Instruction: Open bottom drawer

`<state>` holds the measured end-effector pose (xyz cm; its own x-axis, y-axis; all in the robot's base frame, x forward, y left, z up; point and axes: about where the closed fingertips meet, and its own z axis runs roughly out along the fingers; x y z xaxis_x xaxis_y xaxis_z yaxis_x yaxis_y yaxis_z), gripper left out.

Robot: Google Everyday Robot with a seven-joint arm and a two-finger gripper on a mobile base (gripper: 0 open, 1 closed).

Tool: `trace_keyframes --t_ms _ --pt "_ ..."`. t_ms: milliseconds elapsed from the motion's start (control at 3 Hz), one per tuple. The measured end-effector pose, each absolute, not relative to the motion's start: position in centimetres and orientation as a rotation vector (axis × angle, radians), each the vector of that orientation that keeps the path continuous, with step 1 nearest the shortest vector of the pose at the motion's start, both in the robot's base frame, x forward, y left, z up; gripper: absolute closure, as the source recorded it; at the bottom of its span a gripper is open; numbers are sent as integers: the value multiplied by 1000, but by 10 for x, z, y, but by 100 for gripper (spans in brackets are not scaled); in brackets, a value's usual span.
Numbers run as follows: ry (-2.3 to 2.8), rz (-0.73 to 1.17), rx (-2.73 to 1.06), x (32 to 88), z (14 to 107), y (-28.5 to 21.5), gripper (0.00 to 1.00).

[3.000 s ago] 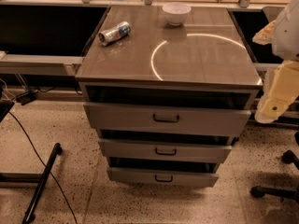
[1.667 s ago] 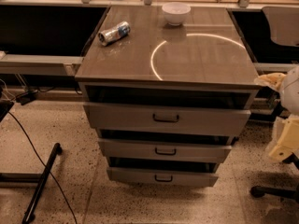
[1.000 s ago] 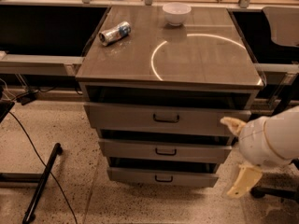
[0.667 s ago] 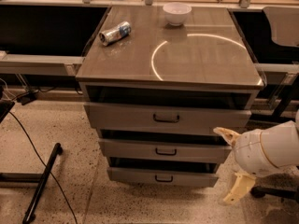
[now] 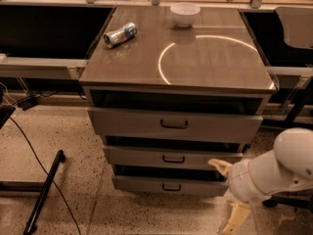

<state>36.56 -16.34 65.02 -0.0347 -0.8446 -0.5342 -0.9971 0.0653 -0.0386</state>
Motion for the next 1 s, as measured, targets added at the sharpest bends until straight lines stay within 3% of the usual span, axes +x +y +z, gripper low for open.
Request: trace_keyframes --t_ms 333,1000 --pt "1895 635 -1813 347 580 -155 0" --pt "1830 778 -1844 343 546 -142 0"
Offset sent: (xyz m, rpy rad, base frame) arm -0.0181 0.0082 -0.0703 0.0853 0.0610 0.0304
